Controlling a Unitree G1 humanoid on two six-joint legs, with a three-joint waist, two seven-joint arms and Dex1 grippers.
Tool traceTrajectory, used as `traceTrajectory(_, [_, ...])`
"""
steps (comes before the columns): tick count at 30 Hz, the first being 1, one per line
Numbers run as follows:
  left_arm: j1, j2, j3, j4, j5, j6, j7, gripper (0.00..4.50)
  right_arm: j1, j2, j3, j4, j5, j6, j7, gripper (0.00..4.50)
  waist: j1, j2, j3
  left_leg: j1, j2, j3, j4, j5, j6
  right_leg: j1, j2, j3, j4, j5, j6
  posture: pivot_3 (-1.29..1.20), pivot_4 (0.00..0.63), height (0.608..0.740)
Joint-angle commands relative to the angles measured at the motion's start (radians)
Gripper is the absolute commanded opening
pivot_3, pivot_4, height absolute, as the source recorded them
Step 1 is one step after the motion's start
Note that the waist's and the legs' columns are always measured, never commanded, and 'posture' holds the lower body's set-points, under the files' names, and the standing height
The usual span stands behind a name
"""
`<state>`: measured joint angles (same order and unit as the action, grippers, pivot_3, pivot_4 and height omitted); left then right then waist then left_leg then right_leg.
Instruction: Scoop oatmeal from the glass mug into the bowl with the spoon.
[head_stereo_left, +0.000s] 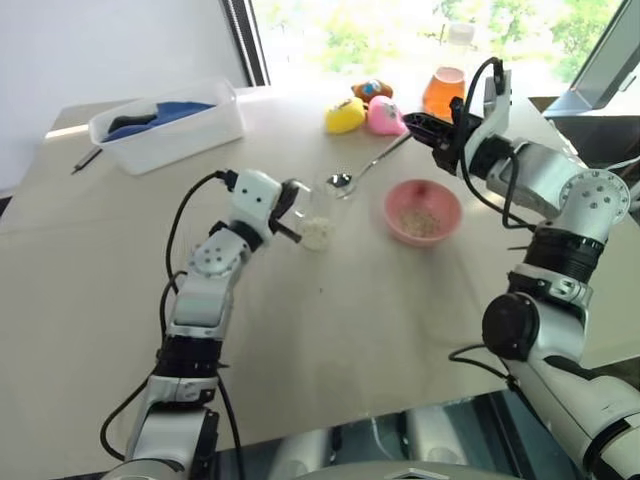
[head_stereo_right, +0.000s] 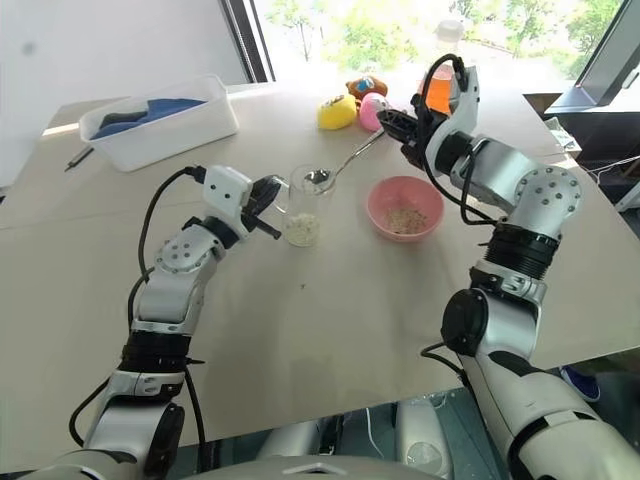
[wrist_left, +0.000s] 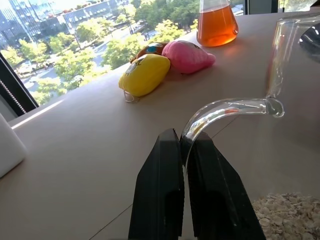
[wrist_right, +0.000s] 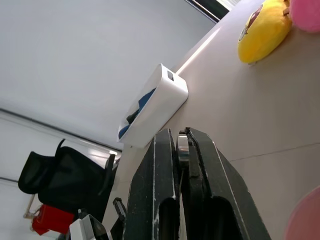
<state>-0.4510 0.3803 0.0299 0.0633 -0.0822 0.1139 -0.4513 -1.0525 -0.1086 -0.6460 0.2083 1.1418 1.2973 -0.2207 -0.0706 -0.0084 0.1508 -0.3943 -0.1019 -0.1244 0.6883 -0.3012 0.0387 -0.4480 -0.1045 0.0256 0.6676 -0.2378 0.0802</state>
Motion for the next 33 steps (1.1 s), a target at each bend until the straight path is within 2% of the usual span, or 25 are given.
traceTrajectory(1, [-0.035,-0.009,0.02,-0.016,-0.018,-0.061,0.004,0.02,-0.027,0.004,-0.039,-0.001,0.081,-0.029,-0.08,0.0,0.0,0.0,0.0,0.0,0.0,0.0,0.0,0.0,0.0,0.0,0.0,0.0,0.0,0.0,0.0,0.0,0.15,0.74])
traceTrajectory(7, [-0.045,-0.016,0.021,0.009,-0.016,-0.088,0.003,0.02,-0.022,0.014,-0.056,0.019,0.197,-0.074,-0.19,0.0,0.0,0.0,0.0,0.0,0.0,0.0,0.0,0.0,0.0,0.0,0.0,0.001,0.005,0.0,0.0,0.0,0.15,0.74])
traceTrajectory(17, [-0.062,-0.02,0.018,0.044,-0.013,-0.114,0.003,0.02,0.006,-0.018,0.005,0.005,0.274,-0.121,-0.23,0.0,0.0,0.0,0.0,0.0,0.0,0.001,0.0,0.0,0.0,0.0,0.0,0.001,0.006,0.0,0.0,0.0,0.15,0.74])
traceTrajectory(28, [-0.083,-0.007,0.031,0.125,-0.004,-0.155,0.015,0.02,0.032,-0.099,0.046,-0.039,0.431,-0.163,-0.28,0.0,0.0,0.0,0.0,0.0,0.0,0.001,0.001,0.0,0.0,0.0,0.0,0.001,0.006,0.0,0.0,0.0,0.15,0.74])
traceTrajectory(33, [-0.09,0.004,0.036,0.165,0.0,-0.175,0.021,0.02,0.069,-0.169,0.053,-0.057,0.502,-0.2,-0.318,0.0,0.002,0.0,0.0,0.0,0.0,0.001,0.001,0.0,0.0,0.0,0.0,0.001,0.005,0.0,0.0,0.0,0.15,0.74])
